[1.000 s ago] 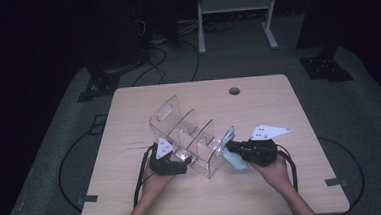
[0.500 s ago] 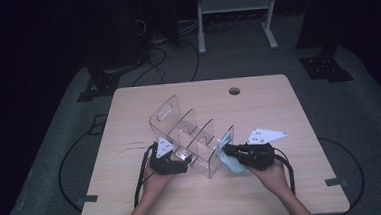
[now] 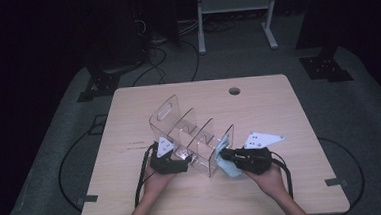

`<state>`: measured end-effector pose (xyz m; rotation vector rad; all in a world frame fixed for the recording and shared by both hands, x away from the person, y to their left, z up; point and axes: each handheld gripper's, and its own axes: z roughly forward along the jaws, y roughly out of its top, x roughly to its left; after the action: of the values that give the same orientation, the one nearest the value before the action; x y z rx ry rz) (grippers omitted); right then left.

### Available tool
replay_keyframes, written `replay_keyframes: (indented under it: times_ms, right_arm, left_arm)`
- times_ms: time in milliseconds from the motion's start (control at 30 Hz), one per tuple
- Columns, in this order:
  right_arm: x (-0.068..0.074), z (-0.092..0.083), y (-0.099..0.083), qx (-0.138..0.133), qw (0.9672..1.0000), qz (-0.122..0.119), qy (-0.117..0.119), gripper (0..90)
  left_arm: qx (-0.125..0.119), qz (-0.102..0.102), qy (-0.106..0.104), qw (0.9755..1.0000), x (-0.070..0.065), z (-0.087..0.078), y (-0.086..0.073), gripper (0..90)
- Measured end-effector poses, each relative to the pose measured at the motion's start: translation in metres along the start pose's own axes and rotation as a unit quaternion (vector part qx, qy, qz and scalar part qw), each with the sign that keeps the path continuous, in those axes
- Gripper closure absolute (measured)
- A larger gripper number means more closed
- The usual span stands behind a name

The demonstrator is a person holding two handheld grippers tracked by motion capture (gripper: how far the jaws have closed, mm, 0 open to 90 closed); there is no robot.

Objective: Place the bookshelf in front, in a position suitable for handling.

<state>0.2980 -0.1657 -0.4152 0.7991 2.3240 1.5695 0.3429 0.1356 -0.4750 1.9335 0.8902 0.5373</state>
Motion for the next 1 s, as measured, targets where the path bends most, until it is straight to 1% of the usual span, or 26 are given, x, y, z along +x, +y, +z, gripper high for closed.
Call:
replay_keyframes:
  times_ms: [67,100,167,200,233,267,300,333,367,400,433,500,533,567,600,633,700,733,767,800,867,900,933,967,1000]
  right_arm:
    - [0.003,0.001,0.000,0.001,1.0000,-0.003,0.003,83.9]
    - [0.011,0.004,0.001,0.005,0.9998,-0.009,0.015,83.9]
    - [0.019,0.007,0.001,0.007,0.9992,-0.012,0.038,83.9]
    - [0.022,0.008,0.001,0.008,0.9989,-0.014,0.044,83.9]
    - [0.023,0.009,0.000,0.010,0.9988,-0.019,0.045,83.9]
    - [0.023,0.009,0.000,0.010,0.9990,-0.022,0.039,84.0]
    - [0.020,0.009,0.000,0.010,0.9992,-0.019,0.034,84.0]
    - [0.016,0.008,-0.001,0.011,0.9995,-0.012,0.029,84.0]
    - [0.012,0.007,-0.003,0.009,0.9998,-0.007,0.016,84.0]
    - [0.008,0.007,-0.005,0.012,0.9999,-0.003,0.004,84.0]
    - [0.006,0.007,-0.007,0.015,0.9999,-0.001,0.002,84.0]
    - [0.006,0.008,-0.009,0.019,0.9998,0.001,0.002,84.0]
    - [0.011,0.012,-0.011,0.029,0.9994,-0.008,0.016,84.0]
    - [0.016,0.016,-0.012,0.033,0.9990,-0.015,0.025,84.0]
    - [0.016,0.016,-0.012,0.033,0.9990,-0.015,0.025,84.0]
    - [0.024,0.021,-0.014,0.040,0.9984,-0.026,0.030,84.0]
    - [0.024,0.023,-0.015,0.040,0.9984,-0.024,0.031,84.0]
    - [0.021,0.023,-0.016,0.039,0.9985,-0.017,0.033,84.0]
    - [0.017,0.023,-0.017,0.042,0.9986,-0.011,0.029,84.0]
    - [0.007,0.022,-0.020,0.047,0.9989,-0.005,0.005,84.0]
    - [-0.005,0.022,-0.024,0.056,0.9982,0.012,-0.020,84.0]
    - [-0.005,0.022,-0.024,0.056,0.9982,0.012,-0.020,84.0]
    - [-0.010,0.022,-0.027,0.057,0.9978,0.022,-0.026,84.0]
    - [-0.013,0.023,-0.028,0.058,0.9976,0.030,-0.024,84.0]
    - [-0.013,0.024,-0.029,0.057,0.9977,0.032,-0.019,84.0]
  left_arm:
    - [0.001,-0.001,0.001,1.0000,0.000,0.000,0.000,8.3]
    - [0.005,-0.001,0.001,1.0000,0.002,0.000,0.000,8.3]
    - [0.004,-0.004,0.000,1.0000,0.003,0.000,0.000,8.2]
    - [0.003,-0.003,0.000,1.0000,0.003,0.000,0.000,8.2]
    - [0.003,-0.003,0.000,1.0000,0.003,0.000,0.000,8.2]
    - [0.002,-0.002,0.001,1.0000,0.003,0.000,0.000,8.3]
    - [0.001,0.001,0.002,1.0000,0.003,0.000,0.000,8.3]
    - [0.001,-0.001,0.001,1.0000,0.002,0.000,0.000,8.3]
    - [-0.001,-0.001,0.001,1.0000,0.002,0.000,0.000,8.3]
    - [0.000,-0.001,0.001,1.0000,0.002,0.000,0.000,8.3]
    - [0.000,-0.001,0.001,1.0000,0.003,0.000,0.000,8.3]
    - [0.000,-0.001,0.001,1.0000,0.002,0.000,0.000,8.3]
    - [0.000,-0.001,0.002,1.0000,0.002,0.000,0.000,8.3]
    - [0.002,0.001,0.001,1.0000,0.003,0.000,0.000,8.3]
    - [0.003,-0.001,0.002,1.0000,0.003,0.000,0.000,8.2]
    - [0.002,-0.002,0.000,1.0000,0.005,-0.001,-0.001,8.2]
    - [0.003,-0.002,-0.002,1.0000,0.006,-0.001,-0.001,8.3]
    - [0.003,-0.002,-0.001,1.0000,0.005,-0.001,-0.001,8.3]
    - [0.001,-0.001,0.000,1.0000,0.005,-0.001,-0.001,8.3]
    - [0.002,0.000,0.000,1.0000,0.005,-0.001,0.000,8.3]
    - [0.000,0.000,0.000,1.0000,0.005,-0.001,-0.001,8.3]
    - [0.001,0.001,0.000,1.0000,0.004,-0.001,-0.001,8.3]
    - [0.001,0.000,0.000,1.0000,0.004,-0.001,-0.001,8.3]
    - [0.001,0.001,0.000,1.0000,0.004,-0.001,-0.001,8.3]
    - [0.001,0.001,0.000,1.0000,0.004,-0.001,-0.001,8.3]
